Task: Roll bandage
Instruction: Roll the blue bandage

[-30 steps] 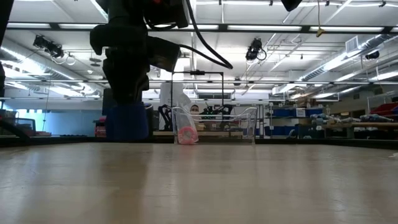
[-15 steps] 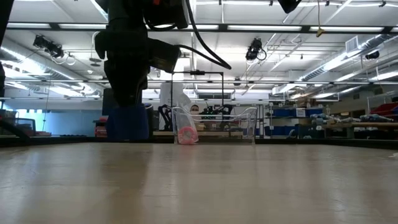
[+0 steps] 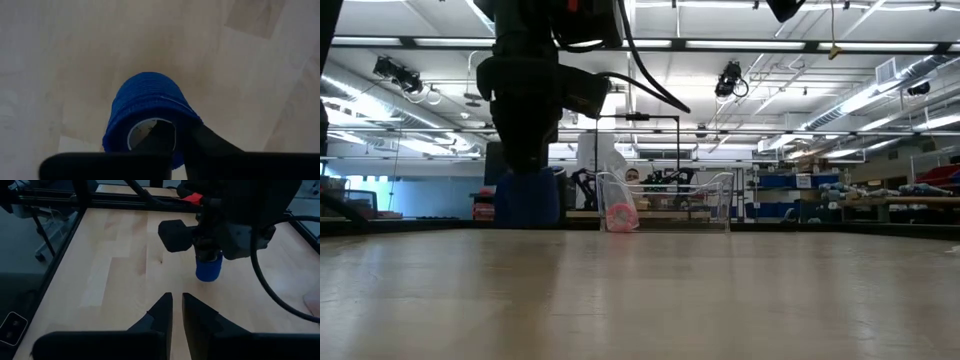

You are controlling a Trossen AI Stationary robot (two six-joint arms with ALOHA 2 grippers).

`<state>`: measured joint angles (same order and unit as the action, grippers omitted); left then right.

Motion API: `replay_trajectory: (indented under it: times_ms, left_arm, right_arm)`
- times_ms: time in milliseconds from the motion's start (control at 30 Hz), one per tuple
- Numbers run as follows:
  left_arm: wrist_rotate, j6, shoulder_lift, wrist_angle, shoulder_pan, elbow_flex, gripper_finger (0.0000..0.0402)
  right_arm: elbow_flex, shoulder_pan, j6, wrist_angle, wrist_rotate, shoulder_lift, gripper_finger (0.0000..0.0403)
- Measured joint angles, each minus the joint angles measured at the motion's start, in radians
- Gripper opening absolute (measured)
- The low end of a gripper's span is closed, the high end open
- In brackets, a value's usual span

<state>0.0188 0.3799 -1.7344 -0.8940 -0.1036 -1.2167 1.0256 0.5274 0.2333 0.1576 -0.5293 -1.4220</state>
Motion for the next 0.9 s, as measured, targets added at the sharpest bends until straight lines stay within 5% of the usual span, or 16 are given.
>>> replay_trajectory:
  times_ms: [400, 733, 900]
  left_arm:
    - [0.01, 0.02, 0.0, -0.01, 0.019, 0.0, 0.0136]
    - [0.0, -0.044, 0.0, 0.126, 0.017, 0.001, 0.002]
    - [-0.013, -0.076, 0.0, 0.207, 0.017, 0.001, 0.0023]
  right_arm:
    - [-0.091, -0.012, 0.008, -0.112, 0.004, 0.0, 0.0043]
    - [-0.324, -0.148, -0.046, -0.68, 0.124, -0.101, 0.0005]
    - [-0.307, -0.219, -0.079, -0.86, 0.184, -0.293, 0.0003]
